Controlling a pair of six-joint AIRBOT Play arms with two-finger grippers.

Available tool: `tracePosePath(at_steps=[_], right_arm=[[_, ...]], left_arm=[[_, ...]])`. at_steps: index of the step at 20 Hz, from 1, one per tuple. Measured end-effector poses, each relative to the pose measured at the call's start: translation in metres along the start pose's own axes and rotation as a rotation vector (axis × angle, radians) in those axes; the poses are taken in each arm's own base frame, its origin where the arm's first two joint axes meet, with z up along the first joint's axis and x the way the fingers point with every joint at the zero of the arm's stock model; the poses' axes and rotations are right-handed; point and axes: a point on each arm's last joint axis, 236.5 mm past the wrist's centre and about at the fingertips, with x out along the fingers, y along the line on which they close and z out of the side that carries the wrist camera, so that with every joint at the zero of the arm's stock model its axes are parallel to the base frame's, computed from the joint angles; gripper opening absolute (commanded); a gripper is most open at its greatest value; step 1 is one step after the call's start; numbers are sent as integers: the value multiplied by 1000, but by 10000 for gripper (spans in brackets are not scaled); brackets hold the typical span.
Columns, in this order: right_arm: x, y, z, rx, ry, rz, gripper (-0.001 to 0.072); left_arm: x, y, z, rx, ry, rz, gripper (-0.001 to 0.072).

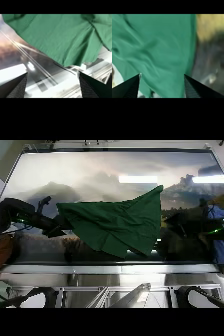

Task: Fold the shirts.

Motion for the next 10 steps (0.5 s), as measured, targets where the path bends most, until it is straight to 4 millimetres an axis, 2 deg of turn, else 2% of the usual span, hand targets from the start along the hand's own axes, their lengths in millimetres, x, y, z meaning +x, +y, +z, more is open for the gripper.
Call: tracePosePath(at_steps=[3,5,10], right_arm=[[14,-20,-37,63,58,-31,606],[21,-26,-54,80,92,-42,606],[32,-28,-74,78,133,-62,606]], left_arm=[[21,-3,-6,7,0,8,701],[32,-5,-6,27,-12,25,701],[51,-12,3,60,-64,61,701]])
